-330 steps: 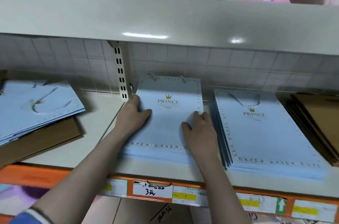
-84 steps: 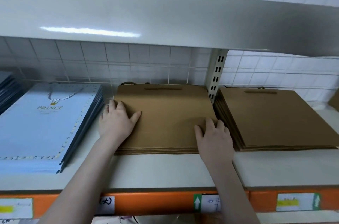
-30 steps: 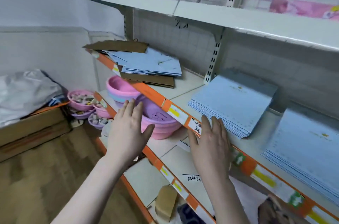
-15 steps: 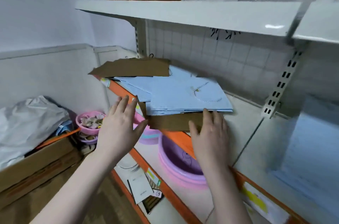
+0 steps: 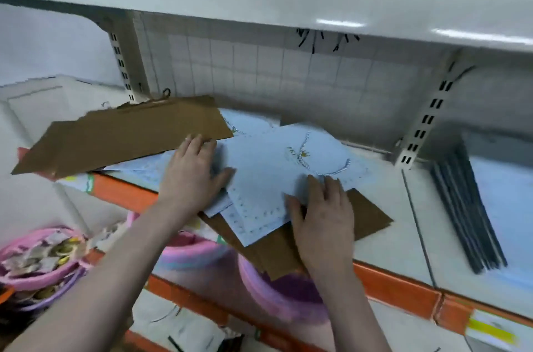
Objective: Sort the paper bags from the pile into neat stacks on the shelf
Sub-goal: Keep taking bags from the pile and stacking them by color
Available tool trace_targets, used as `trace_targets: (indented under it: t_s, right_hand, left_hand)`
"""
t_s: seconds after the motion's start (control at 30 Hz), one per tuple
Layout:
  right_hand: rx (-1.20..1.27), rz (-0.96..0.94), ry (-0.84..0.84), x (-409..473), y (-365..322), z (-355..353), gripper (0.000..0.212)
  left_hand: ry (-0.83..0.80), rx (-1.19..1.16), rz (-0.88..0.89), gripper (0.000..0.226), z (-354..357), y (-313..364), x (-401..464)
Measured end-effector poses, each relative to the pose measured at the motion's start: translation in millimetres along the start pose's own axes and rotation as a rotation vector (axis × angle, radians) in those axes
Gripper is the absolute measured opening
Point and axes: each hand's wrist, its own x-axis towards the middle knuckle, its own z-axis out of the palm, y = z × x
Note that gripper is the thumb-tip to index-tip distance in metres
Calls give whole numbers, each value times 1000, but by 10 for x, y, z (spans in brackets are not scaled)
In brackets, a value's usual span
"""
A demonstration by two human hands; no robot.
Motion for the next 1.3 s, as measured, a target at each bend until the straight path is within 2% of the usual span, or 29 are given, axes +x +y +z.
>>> trace_targets:
  t_s: [0.17, 0.3, 0.47, 0.6, 0.7, 0.87, 1.0, 1.13, 1.2, 1.3]
  right_hand:
    - [-81, 133, 93, -86, -207, 53, 51]
    - [-134, 240, 58, -155, -343, 138, 70]
    - [-124, 353, -18, -134, -341, 209, 86]
    - [-79, 360, 10, -107, -246, 187, 91]
    - [-25, 341, 21, -102, -132, 122, 98]
    - [41, 364, 2, -77, -80, -17, 73]
    - [98, 406, 59, 4, -71, -63, 78]
    - [179, 456, 143, 90, -52, -79, 79]
    - [212, 467, 160, 112, -46, -76, 77]
    - [249, 477, 161, 117, -26, -89, 79]
  left_hand:
    - [-156, -77, 198, 69, 154, 15, 564]
    - [-329, -34, 331, 76, 290, 171, 866]
    - [-446, -19, 375, 82, 459, 338, 1037]
    - [-389, -124, 348, 91, 531, 436, 1101]
    - [-300, -201, 286, 88, 529, 494, 1144]
    - [-206, -466, 168, 81, 498, 554, 1228]
    - [-126, -737, 127, 65, 399, 591, 1198]
    - [-79, -993, 3, 47, 271, 616, 1016]
    - [-54, -1041, -39, 40, 236, 616, 915]
    - [-59, -1028, -59, 42, 172, 571, 818]
